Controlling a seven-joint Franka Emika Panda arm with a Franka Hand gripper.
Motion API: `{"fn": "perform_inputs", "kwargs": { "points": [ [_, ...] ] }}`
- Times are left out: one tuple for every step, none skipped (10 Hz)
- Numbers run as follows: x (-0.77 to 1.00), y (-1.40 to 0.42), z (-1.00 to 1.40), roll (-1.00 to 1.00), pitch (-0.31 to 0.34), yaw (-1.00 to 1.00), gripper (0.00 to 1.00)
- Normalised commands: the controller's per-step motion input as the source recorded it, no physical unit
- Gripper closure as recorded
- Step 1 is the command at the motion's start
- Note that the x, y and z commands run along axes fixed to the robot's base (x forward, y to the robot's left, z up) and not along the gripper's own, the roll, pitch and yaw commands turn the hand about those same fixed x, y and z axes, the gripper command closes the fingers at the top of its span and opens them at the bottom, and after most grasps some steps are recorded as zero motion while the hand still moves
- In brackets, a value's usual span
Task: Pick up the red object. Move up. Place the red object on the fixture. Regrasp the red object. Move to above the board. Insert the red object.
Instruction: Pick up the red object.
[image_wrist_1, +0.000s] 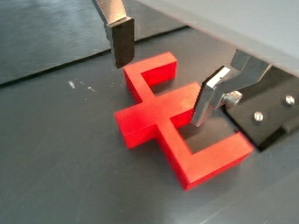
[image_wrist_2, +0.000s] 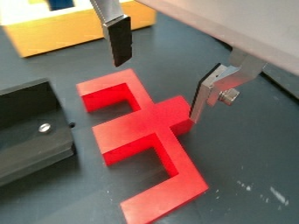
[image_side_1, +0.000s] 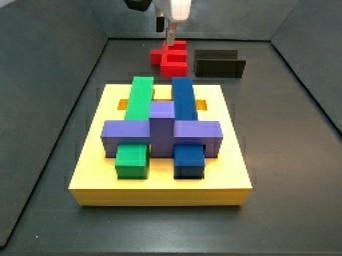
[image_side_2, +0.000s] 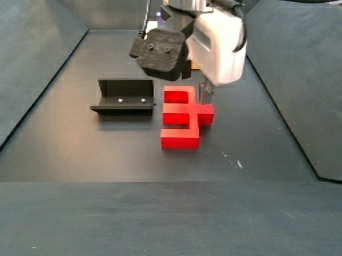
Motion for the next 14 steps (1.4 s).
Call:
{"fn": "perform_inputs", "kwargs": {
  "points": [
    [-0.17,0.04,-0.19,-0.16,-0.031,-0.73,0.0],
    [-0.19,0.06,-0.19,-0.16,-0.03,-0.71,0.0],
    [-0.16,0.09,-0.18,-0.14,-0.053,-0.61,0.0],
    [-0.18,0.0,-0.17,-0.01,-0.064,-0.54,0.0],
    [-0.12,0.01,-0.17,0.0,-0.066,-0.56,0.0],
    [-0.03,0.02,-0.29,0.09,-0.06,-0.3,0.0],
    [0.0,0.0,-0.41,0.21,-0.057,-0.1,0.0],
    [-0.01,0.0,-0.42,0.23,-0.066,-0.12,0.0],
    [-0.04,0.0,-0.36,0.18,-0.043,-0.1,0.0],
    [-0.02,0.01,-0.29,0.08,-0.033,-0.13,0.0],
    [-0.03,0.06,-0.18,0.0,-0.006,-0.23,0.0],
    [0.0,0.09,-0.16,0.0,0.0,-0.24,0.0],
    [0.11,0.14,-0.21,0.0,0.0,-0.33,0.0],
    [0.09,0.15,-0.14,-0.01,0.0,-0.31,0.0]
  ]
}}
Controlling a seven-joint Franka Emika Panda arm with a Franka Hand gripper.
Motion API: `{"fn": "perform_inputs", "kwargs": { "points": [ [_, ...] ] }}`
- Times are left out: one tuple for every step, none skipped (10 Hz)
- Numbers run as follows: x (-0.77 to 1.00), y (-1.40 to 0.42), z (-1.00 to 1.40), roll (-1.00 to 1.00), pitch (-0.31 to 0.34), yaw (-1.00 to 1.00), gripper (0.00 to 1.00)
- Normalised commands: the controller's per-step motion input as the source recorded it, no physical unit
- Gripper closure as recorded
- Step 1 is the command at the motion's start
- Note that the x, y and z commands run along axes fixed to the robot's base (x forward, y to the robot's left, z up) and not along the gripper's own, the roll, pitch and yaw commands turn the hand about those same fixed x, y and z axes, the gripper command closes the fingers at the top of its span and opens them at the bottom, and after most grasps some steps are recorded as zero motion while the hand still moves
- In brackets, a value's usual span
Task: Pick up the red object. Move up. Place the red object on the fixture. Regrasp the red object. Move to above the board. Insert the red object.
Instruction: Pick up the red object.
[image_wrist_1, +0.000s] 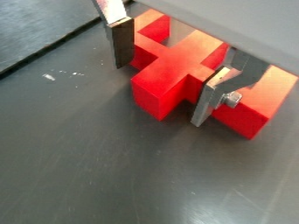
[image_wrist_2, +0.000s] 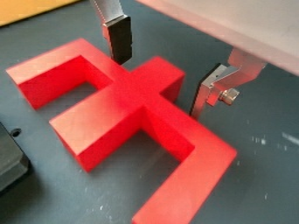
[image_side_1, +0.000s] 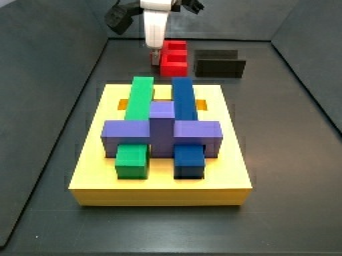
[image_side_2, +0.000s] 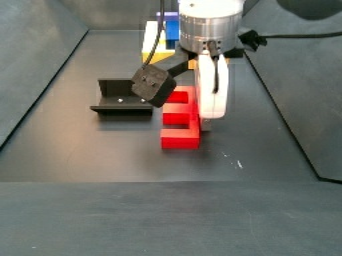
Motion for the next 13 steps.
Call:
{"fn": "perform_inputs", "kwargs": {
  "points": [
    [0.05,0.05,-0.08,0.0,0.0,-0.18,0.0],
    [0.0,0.0,-0.02,0.0,0.0,0.0,0.0],
    [0.0,0.0,-0.01,0.0,0.0,0.01,0.0],
    [0.0,0.0,-0.06,0.0,0.0,0.13,0.0],
    [0.03,0.0,-0.05,0.0,0.0,0.22,0.0],
    [0.08,0.0,-0.08,0.0,0.0,0.19,0.0],
    [0.06,0.0,-0.06,0.0,0.0,0.17,0.0],
    [0.0,0.0,0.0,0.0,0.0,0.0,0.0],
    [0.0,0.0,0.0,0.0,0.0,0.0,1.0],
    [0.0,0.0,0.0,0.0,0.0,0.0,1.0],
    [0.0,0.0,0.0,0.0,0.0,0.0,1.0],
    [0.0,0.0,0.0,0.0,0.0,0.0,1.0],
    [0.0,0.0,0.0,0.0,0.0,0.0,1.0]
  ]
}}
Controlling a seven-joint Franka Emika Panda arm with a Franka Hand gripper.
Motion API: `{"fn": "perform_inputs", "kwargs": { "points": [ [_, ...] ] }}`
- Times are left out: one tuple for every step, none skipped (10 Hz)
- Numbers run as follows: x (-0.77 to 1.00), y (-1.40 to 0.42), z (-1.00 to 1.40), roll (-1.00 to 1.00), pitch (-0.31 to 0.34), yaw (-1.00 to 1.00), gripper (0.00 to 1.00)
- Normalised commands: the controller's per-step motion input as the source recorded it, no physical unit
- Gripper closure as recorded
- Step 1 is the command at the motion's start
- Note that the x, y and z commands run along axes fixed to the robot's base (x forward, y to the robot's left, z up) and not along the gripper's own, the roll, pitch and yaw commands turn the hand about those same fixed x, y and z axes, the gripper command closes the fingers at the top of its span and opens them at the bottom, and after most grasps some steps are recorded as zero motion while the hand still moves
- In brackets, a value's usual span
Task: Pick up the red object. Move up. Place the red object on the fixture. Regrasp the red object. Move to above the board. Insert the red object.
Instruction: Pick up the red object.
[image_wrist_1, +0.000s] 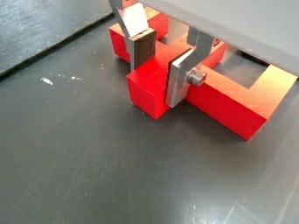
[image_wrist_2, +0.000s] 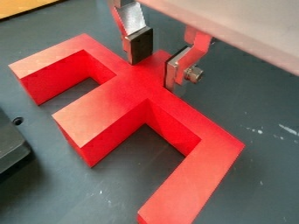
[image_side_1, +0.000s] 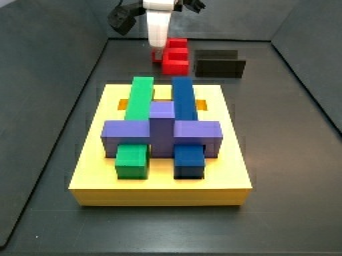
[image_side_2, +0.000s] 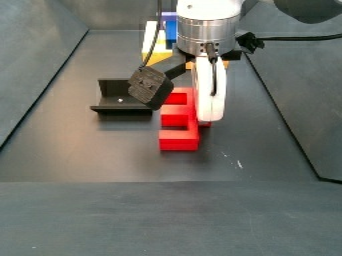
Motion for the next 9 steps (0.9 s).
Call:
{"fn": "perform_inputs", "kwargs": {
  "points": [
    [0.0,0.0,0.0,0.0,0.0,0.0,1.0],
    [0.0,0.0,0.0,0.0,0.0,0.0,1.0],
    [0.0,0.0,0.0,0.0,0.0,0.0,1.0],
    [0.0,0.0,0.0,0.0,0.0,0.0,1.0],
    [0.0,0.0,0.0,0.0,0.0,0.0,1.0],
    [0.0,0.0,0.0,0.0,0.0,0.0,1.0],
    [0.0,0.0,0.0,0.0,0.0,0.0,1.0],
    [0.0,0.0,0.0,0.0,0.0,0.0,1.0],
    [0.0,0.0,0.0,0.0,0.0,0.0,1.0]
  ]
}}
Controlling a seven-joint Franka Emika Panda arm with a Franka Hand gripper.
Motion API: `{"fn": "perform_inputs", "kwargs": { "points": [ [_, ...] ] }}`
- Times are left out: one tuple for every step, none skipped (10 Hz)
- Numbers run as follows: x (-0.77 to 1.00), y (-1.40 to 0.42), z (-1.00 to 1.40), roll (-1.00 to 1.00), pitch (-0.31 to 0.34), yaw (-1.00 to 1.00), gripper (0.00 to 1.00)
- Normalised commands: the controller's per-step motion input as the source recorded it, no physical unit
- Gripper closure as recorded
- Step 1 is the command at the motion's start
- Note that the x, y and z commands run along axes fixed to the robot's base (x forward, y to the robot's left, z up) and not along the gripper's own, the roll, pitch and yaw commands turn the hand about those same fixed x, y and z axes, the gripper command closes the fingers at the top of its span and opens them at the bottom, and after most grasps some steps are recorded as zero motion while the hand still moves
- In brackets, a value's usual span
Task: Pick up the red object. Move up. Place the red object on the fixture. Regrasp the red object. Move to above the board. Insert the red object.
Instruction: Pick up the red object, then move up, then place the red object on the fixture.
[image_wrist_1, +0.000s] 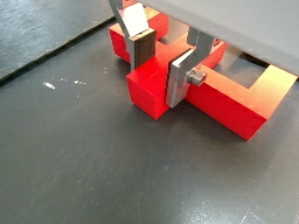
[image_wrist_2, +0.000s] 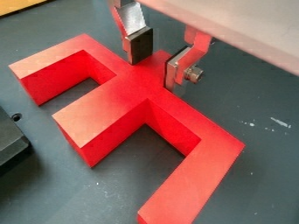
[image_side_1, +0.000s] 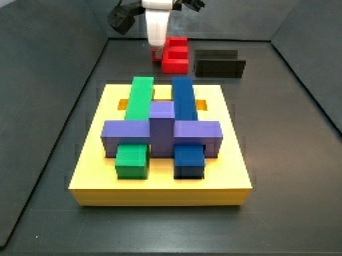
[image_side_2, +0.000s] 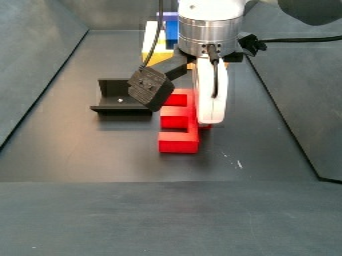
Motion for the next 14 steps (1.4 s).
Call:
{"fn": "perform_inputs", "kwargs": {
  "points": [
    [0.0,0.0,0.0,0.0,0.0,0.0,1.0],
    [0.0,0.0,0.0,0.0,0.0,0.0,1.0],
    [0.0,0.0,0.83,0.0,0.0,0.0,1.0],
    [-0.01,0.04,0.81,0.0,0.009,-0.02,1.0],
    [-0.05,0.04,0.65,0.01,0.039,-0.02,1.0],
    [-0.01,0.01,0.28,0.04,0.021,-0.01,1.0],
    [0.0,0.0,0.0,0.01,0.0,0.0,1.0],
    [0.0,0.0,0.0,0.04,0.0,0.0,1.0],
    [0.02,0.0,0.0,0.0,0.0,0.0,1.0],
    [0.18,-0.01,0.0,-0.07,0.089,0.0,1.0],
    [0.51,-0.08,0.12,-0.2,0.34,0.0,1.0],
    [0.77,-0.14,0.2,-0.2,0.586,0.16,1.0],
    [0.68,-0.16,0.19,-0.19,0.557,0.31,1.0],
    [0.67,-0.15,0.2,-0.13,0.551,0.33,1.0]
  ]
}}
